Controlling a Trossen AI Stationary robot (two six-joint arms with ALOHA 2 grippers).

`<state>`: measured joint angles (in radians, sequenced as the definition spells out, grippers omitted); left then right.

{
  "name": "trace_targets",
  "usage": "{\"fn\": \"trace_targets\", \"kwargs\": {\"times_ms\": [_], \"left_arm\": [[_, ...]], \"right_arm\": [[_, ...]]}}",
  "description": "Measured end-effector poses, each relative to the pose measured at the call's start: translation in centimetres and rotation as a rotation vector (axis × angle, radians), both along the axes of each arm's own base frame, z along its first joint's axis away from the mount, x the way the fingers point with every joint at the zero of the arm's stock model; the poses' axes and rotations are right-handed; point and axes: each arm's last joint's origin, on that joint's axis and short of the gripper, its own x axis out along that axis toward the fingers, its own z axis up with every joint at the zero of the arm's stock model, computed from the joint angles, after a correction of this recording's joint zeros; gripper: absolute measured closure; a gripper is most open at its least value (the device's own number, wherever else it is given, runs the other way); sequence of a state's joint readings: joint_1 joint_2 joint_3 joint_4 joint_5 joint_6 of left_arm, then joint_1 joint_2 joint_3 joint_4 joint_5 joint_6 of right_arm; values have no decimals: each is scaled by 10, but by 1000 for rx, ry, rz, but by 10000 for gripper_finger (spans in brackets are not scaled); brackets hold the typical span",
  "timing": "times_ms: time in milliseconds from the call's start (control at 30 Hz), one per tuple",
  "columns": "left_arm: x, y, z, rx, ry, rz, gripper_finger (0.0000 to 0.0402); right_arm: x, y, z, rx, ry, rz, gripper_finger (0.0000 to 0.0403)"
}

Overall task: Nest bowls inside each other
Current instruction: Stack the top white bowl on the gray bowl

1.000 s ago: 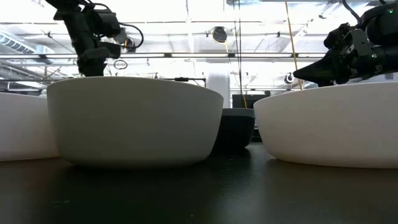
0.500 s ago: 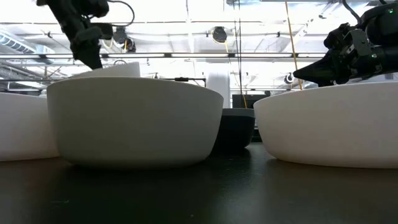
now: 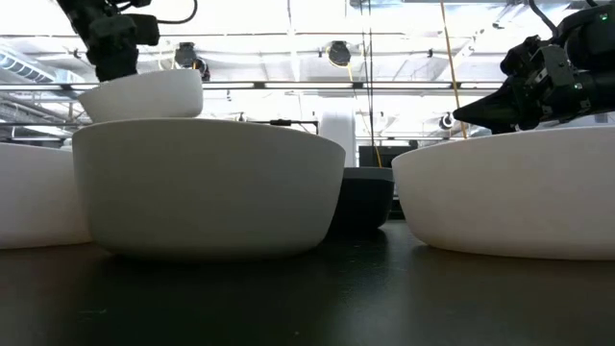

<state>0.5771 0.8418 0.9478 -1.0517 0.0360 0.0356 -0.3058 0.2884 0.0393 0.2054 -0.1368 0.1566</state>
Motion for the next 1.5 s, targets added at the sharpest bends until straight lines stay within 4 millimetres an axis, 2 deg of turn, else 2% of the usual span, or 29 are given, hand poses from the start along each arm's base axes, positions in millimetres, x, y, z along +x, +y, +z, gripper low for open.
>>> {"fn": "trace_targets", "kwargs": {"times_ms": [367,800,1067,1333,1500], "left_arm": [[6,-29,9,35,-96,-164,401],[-31,-52,27,144,-283,-189,401],[-37,-60,16,157,-376,-247,401],[-27,-67,-4,201,-546,-360,401],[-18,-70,-10,216,-640,-383,402]], "right_arm": [[0,0,0,0,0,0,403],[0,0,0,15,-2,-2,403],[0,0,0,15,-2,-2,403],[0,0,0,17,1,-2,403],[0,0,-1,43,2,-4,403]]}}
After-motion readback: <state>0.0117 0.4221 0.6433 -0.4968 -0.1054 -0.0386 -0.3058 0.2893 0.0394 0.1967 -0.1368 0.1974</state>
